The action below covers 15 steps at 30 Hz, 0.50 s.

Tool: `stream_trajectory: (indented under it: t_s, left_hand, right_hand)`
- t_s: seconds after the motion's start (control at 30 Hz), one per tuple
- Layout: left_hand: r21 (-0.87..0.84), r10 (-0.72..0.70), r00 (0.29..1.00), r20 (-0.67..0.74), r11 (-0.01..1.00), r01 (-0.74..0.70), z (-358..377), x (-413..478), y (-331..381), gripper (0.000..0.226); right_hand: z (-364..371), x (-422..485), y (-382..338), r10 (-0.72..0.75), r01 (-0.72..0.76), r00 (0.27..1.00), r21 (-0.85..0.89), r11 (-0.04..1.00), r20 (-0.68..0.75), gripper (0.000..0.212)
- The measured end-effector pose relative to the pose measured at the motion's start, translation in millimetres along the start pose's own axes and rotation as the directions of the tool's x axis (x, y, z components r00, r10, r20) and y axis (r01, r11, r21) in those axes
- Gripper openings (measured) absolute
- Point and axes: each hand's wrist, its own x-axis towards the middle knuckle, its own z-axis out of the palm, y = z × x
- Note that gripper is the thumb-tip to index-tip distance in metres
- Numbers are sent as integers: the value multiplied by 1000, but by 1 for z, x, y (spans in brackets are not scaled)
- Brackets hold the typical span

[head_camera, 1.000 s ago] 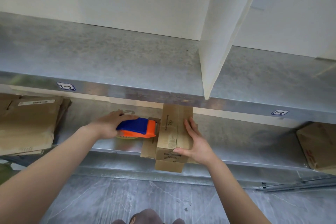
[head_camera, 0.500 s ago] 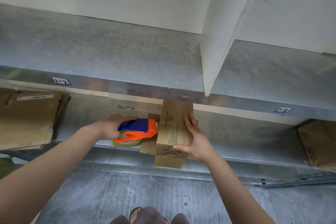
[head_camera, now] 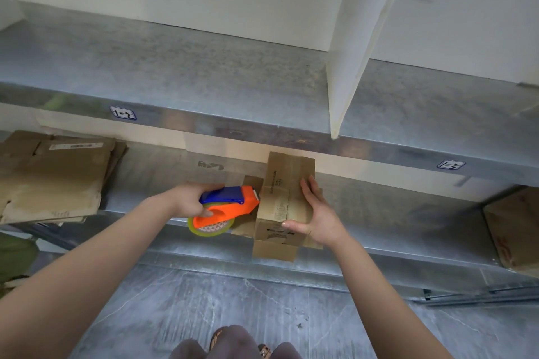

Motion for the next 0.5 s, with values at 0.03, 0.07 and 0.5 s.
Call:
stream_trajectory:
  t_s: [0.03, 0.07, 0.5]
  left_hand:
    - [21, 0, 1000, -13, 1000, 1, 1, -1, 1, 79]
    - [62, 4, 999, -37, 998, -2, 0, -1, 1, 79]
    - [294, 67, 986, -152, 956, -20, -11, 6, 16, 73]
  right_hand:
    - [0, 0, 1, -3, 3, 1000, -1, 1000, 1, 119]
    - [0, 0, 1, -5, 5, 1000, -2, 1000, 1, 118]
    - [-2, 2, 4, -8, 8, 1000, -48, 999, 18, 117]
